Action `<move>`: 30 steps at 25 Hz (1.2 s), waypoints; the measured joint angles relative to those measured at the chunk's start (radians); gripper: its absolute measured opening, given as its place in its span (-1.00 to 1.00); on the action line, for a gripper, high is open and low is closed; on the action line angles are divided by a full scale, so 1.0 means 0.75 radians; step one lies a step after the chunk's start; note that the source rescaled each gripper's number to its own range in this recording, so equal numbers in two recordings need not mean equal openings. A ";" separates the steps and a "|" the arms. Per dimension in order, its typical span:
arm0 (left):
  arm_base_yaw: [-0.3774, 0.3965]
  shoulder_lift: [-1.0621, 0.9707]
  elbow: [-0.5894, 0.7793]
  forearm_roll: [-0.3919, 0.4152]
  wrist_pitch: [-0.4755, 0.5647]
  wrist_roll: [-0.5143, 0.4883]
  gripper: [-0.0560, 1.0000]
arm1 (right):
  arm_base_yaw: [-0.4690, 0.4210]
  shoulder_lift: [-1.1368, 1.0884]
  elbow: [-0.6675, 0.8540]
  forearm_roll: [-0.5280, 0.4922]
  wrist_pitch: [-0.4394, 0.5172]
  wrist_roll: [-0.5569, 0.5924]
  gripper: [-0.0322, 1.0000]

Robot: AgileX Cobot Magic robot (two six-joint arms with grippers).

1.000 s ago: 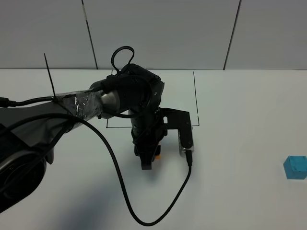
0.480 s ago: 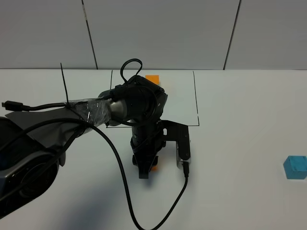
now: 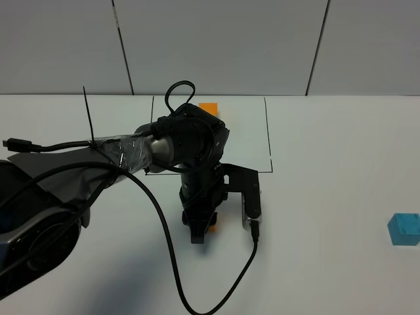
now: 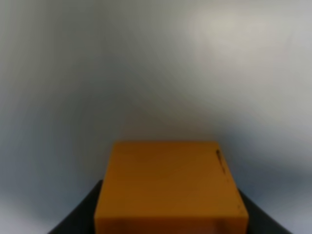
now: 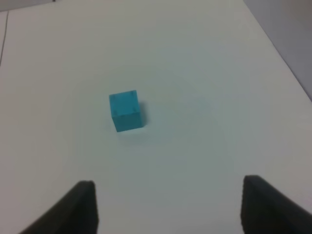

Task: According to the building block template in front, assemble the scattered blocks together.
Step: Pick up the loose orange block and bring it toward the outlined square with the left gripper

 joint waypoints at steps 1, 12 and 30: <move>0.000 0.000 0.000 0.000 -0.006 0.000 -0.89 | 0.000 0.000 0.000 0.000 0.000 0.000 0.19; 0.000 0.001 -0.001 0.000 -0.002 0.001 -0.89 | 0.000 0.000 0.000 0.000 0.000 0.000 0.19; 0.000 0.001 -0.001 0.003 0.036 -0.079 1.00 | 0.000 0.000 0.000 0.000 0.000 0.000 0.19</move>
